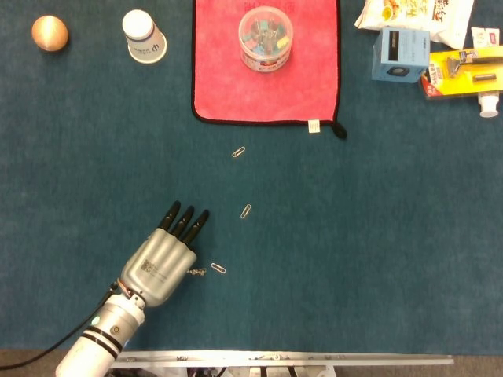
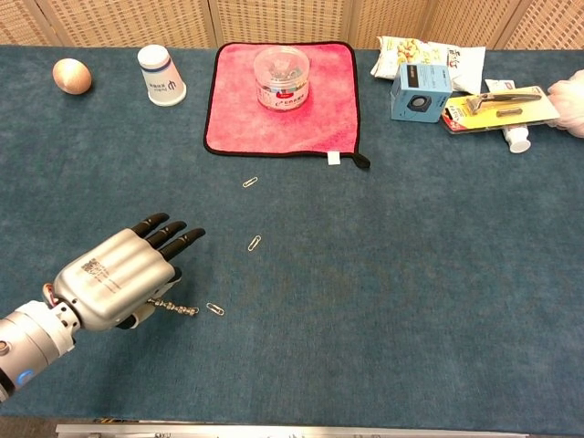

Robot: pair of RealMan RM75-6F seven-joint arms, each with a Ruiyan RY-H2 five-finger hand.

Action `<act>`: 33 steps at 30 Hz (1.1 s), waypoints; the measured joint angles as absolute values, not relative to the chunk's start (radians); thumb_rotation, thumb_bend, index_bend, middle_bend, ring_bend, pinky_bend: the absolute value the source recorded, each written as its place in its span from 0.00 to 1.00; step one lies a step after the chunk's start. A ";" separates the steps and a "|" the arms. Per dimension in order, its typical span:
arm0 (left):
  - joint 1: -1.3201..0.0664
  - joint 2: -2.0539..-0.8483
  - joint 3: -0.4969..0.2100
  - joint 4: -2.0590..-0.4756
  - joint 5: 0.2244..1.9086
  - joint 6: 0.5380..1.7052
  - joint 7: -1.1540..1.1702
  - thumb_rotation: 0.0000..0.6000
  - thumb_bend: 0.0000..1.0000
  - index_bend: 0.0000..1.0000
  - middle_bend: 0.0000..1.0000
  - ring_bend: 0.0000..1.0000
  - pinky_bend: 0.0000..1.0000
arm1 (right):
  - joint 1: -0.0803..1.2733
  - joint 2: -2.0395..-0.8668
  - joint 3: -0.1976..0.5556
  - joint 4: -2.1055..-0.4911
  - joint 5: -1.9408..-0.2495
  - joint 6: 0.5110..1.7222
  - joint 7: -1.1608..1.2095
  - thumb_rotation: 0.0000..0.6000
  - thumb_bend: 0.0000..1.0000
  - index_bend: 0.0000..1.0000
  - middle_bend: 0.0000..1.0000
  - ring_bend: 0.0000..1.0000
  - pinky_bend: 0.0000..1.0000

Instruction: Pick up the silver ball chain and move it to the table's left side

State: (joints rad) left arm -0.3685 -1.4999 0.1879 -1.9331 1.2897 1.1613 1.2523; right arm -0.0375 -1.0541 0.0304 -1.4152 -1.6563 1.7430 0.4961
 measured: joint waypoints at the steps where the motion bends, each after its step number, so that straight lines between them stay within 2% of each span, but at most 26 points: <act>1: -0.371 -1.502 0.187 -1.933 1.287 1.161 1.255 1.00 0.35 0.57 0.00 0.00 0.06 | -0.038 -1.054 0.030 -1.415 -1.656 1.743 0.496 1.00 0.00 0.08 0.08 0.00 0.00; 13: -0.392 -1.530 0.170 -1.925 1.252 1.164 1.275 1.00 0.35 0.57 0.00 0.00 0.06 | -0.039 -1.053 0.032 -1.414 -1.654 1.744 0.502 1.00 0.00 0.08 0.08 0.00 0.00; 33: -0.414 -1.551 0.185 -1.926 1.231 1.181 1.293 1.00 0.35 0.57 0.00 0.00 0.06 | -0.041 -1.053 0.032 -1.411 -1.655 1.749 0.506 1.00 0.00 0.08 0.08 0.00 0.00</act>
State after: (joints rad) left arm -0.4142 -1.5506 0.1850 -1.9262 1.2308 1.1807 1.2933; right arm -0.0411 -1.0527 0.0316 -1.4111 -1.6546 1.7487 0.5064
